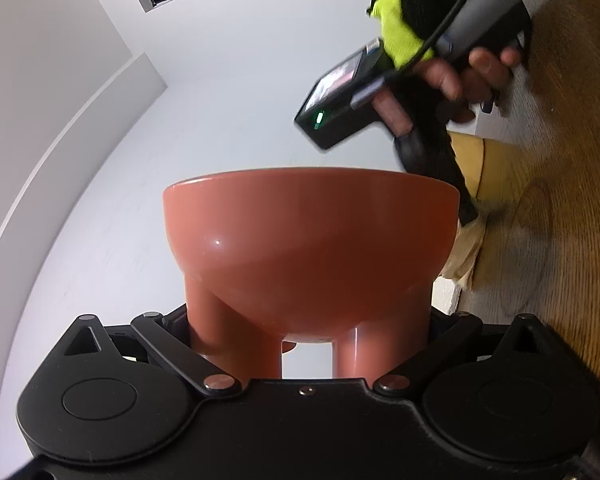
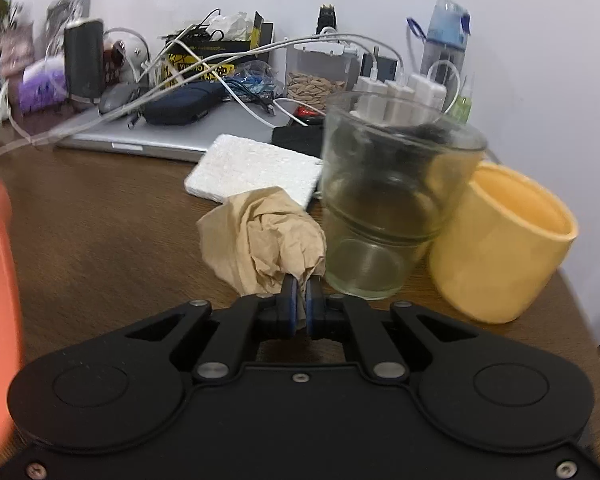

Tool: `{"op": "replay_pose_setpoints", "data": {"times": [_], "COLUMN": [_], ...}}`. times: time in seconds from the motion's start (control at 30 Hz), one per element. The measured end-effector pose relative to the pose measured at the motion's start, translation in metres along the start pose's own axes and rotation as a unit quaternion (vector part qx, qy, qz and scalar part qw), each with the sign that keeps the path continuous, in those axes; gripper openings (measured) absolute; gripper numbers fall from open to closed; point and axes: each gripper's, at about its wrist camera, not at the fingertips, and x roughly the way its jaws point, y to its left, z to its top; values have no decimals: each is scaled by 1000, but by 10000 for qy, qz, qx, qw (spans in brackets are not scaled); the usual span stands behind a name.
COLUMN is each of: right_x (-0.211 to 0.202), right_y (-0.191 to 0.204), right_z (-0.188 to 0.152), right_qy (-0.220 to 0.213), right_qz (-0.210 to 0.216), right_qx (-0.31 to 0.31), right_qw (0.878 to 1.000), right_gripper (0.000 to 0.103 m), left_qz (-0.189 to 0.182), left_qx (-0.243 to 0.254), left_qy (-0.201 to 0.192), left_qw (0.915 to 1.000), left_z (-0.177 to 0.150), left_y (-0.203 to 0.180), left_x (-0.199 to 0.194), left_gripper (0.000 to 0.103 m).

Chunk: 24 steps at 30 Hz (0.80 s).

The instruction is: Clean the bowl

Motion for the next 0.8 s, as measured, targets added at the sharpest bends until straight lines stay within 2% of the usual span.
{"op": "replay_pose_setpoints", "data": {"times": [0.1, 0.2, 0.3, 0.33, 0.37, 0.4, 0.43, 0.47, 0.5, 0.53, 0.67, 0.7, 0.73, 0.8], "right_x": [-19, -50, -85, -103, -113, -117, -122, -125, -121, -118, -119, -113, -109, -108], "right_y": [-7, -5, 6, 20, 31, 37, 44, 51, 54, 56, 65, 65, 64, 67], "right_z": [-13, -22, -32, -42, -54, -62, -73, -91, -113, -135, -136, -135, -132, -124], "right_qy": [-114, -456, -1089, -1538, -1937, -2171, -2476, -2885, -3217, -3490, -3533, -3722, -3798, -3911], "right_qz": [-196, -360, -654, -1081, -1434, -1604, -1807, -2062, -2318, -2532, -2226, -2279, -2311, -2321], "right_qx": [-579, -1285, -2272, -3091, -3815, -4213, -4742, -5530, -6395, -7146, -7360, -7536, -7635, -7652], "right_qw": [9981, 9900, 9655, 9322, 8924, 8658, 8253, 7540, 6586, 5508, 5328, 4915, 4683, 4557], "right_gripper": [4, 4, 4, 4, 3, 3, 3, 3, 3, 3, 3, 3, 3, 4], "left_qz": [-12, -17, -18, -17, -18, -21, -21, -22, -23, -25, -28, -29, -30, -34], "left_qx": [-26, -40, -46, -46, -46, -48, -48, -49, -51, -53, -57, -57, -57, -59], "left_qy": [-56, -89, -101, -101, -103, -106, -107, -110, -114, -119, -130, -131, -132, -138], "left_qw": [10000, 10000, 9999, 9999, 9999, 9999, 9999, 9999, 9999, 9999, 9999, 9999, 9999, 9999], "left_z": [-2, -5, -6, -6, -6, -6, -6, -7, -7, -7, -7, -7, -6, -8], "left_y": [0, 4, 6, 6, 5, 4, 4, 3, 3, 2, 2, 1, 2, 0], "left_x": [3, 1, 1, 2, 4, 6, 8, 8, 8, 8, 10, 10, 10, 15], "left_gripper": [98, 98, 98, 98, 98, 98, 98, 98, 98, 98, 98, 98, 98, 98]}}
